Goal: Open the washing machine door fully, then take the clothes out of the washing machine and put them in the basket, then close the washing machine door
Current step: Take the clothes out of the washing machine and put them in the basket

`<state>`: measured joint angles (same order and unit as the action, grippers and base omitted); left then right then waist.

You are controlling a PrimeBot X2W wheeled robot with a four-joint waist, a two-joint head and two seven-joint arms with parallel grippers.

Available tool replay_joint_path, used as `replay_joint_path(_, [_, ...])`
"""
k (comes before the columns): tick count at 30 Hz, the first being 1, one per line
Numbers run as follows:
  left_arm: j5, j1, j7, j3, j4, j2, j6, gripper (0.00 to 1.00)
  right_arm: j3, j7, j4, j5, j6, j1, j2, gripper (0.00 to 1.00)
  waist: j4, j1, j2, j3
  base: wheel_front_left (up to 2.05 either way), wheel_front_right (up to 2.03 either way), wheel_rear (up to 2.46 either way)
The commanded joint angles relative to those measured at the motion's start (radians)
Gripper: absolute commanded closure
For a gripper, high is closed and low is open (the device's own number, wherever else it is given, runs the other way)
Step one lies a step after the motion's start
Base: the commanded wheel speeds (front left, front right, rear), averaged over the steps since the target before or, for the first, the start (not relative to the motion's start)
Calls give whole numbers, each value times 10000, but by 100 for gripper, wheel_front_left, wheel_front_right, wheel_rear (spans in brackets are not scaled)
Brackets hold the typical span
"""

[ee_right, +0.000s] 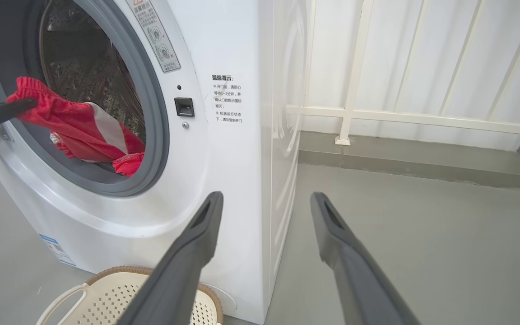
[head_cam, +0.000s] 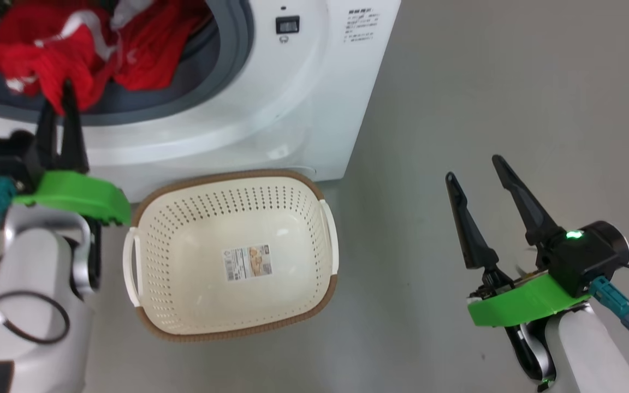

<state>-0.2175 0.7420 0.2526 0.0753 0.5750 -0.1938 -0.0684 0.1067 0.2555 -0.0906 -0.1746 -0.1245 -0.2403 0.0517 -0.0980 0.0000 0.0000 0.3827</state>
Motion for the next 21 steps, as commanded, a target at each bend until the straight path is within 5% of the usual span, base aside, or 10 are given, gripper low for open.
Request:
replay_joint_path(1, [110, -211, 91, -243, -411, -311, 55, 100, 162, 63, 206, 9, -62, 164, -14, 0, 3, 0, 0, -279, 0, 0, 0])
replay_joint_path(21, [-552, -3148, -521, -59, -2317, 374, 210, 100, 72, 63, 225, -239, -62, 797, -14, 0, -169, 0, 0, -1173, 0, 0, 0])
